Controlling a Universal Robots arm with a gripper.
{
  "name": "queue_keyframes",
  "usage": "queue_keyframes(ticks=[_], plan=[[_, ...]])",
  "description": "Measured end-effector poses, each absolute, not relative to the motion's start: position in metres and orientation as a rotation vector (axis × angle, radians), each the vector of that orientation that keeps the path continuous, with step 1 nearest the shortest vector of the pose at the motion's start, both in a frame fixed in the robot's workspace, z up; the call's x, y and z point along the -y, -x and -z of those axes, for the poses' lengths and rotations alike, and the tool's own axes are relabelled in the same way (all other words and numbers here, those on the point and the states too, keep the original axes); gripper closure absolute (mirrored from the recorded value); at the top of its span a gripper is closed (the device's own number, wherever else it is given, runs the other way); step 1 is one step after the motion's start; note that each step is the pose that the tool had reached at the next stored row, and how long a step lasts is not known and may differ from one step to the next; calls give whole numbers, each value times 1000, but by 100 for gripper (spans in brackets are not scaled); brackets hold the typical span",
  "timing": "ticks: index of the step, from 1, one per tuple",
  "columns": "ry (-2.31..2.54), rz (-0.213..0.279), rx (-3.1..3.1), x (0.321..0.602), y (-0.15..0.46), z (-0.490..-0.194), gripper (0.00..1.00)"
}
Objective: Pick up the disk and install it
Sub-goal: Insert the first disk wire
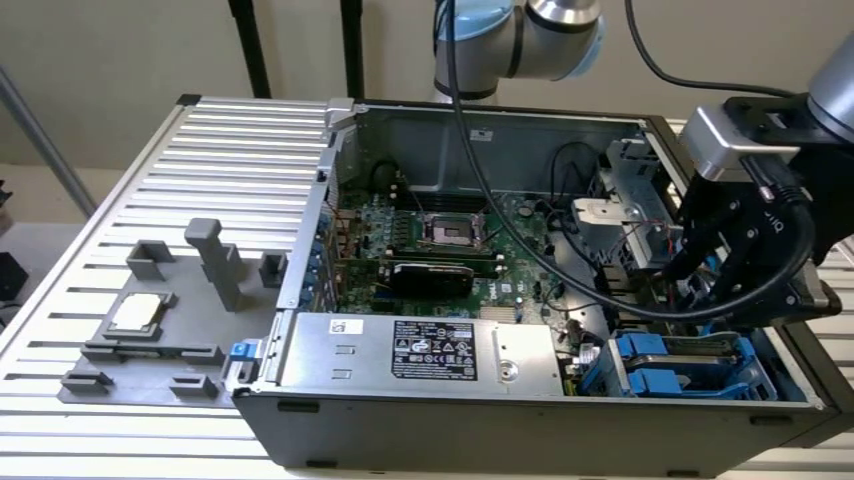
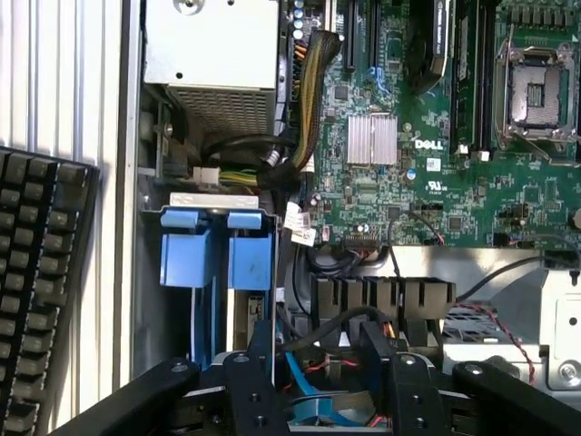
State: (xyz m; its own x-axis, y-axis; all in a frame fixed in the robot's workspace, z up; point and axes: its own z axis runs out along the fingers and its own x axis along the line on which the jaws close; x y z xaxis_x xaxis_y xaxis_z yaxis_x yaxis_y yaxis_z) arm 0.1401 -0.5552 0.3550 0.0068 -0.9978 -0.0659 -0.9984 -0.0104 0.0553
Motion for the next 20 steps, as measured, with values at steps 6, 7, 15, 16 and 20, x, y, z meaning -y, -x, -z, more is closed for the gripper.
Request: queue_keyframes(ticks=[6, 7, 15, 16, 20], plan=[[2221, -143, -2200, 558, -137, -364, 49], [2220, -144, -2199, 558, -137, -368, 49], [2212, -170, -2190, 558, -156, -391, 49], [2210, -175, -2188, 558, -161, -392, 49], [2202, -195, -2179, 558, -179, -395, 49]])
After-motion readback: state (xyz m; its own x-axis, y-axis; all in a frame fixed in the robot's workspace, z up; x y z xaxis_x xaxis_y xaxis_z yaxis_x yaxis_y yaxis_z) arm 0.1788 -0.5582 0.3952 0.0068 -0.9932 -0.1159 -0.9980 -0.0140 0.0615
